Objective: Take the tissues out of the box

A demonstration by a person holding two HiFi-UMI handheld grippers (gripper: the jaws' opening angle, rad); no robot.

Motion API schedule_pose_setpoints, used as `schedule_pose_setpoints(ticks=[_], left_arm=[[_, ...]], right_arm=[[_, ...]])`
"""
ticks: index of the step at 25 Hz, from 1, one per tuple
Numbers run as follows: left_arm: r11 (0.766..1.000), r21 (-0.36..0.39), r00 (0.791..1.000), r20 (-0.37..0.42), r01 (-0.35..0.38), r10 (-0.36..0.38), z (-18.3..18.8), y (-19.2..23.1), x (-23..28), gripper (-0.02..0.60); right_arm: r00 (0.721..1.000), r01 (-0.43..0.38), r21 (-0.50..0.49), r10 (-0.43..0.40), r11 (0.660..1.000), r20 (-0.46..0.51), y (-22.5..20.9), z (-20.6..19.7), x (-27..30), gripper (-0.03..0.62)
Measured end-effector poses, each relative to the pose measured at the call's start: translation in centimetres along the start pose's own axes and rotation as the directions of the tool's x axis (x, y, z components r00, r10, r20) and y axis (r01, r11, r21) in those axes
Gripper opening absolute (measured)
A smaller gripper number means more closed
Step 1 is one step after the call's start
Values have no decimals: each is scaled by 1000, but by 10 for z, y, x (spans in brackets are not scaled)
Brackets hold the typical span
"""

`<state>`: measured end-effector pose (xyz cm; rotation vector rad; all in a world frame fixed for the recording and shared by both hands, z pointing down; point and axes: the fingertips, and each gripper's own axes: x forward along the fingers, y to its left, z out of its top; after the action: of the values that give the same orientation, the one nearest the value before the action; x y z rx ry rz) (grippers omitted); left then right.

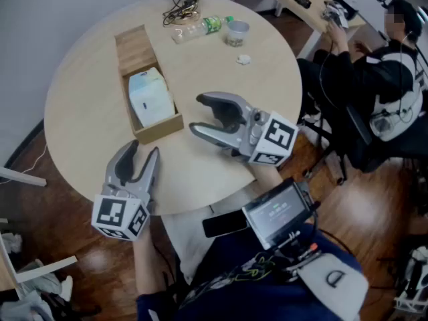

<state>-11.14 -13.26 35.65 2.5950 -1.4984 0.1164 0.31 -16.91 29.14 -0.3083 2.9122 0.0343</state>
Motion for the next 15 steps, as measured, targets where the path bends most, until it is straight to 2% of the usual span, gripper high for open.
schedule_pose_setpoints(ticks=[6, 15], left_arm=[[999, 7, 999, -22, -40, 40, -2, 9, -14, 204], [1000, 14, 1000, -7, -28, 28, 2, 6, -8, 204]], right_arm=[[1000, -15, 10, 15, 1000, 18, 6, -5, 15, 204], [1000, 9, -7, -9, 1000, 5, 6, -3, 14, 204]])
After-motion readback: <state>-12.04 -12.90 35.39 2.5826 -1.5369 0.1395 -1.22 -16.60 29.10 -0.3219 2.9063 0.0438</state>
